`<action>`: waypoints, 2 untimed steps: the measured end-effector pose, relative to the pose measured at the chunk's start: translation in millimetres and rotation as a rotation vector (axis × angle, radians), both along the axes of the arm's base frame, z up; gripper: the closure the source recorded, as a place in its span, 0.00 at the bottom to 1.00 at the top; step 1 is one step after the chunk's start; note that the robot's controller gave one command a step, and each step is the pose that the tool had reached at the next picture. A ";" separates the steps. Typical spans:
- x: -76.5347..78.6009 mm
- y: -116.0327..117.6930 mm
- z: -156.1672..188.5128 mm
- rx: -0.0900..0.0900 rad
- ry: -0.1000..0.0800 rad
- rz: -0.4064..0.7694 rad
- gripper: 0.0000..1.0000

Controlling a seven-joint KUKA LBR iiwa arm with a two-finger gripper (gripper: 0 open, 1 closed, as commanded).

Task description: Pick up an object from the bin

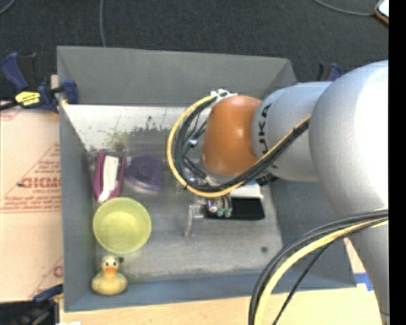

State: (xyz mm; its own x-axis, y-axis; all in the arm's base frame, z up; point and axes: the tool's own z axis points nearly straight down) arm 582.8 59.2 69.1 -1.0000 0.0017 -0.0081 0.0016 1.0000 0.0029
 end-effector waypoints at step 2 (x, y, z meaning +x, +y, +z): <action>-25.6 64.4 7.9 -0.003 -0.001 0.001 0.00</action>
Offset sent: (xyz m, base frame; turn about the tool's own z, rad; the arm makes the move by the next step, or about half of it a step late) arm -0.0248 0.0629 0.0079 0.0027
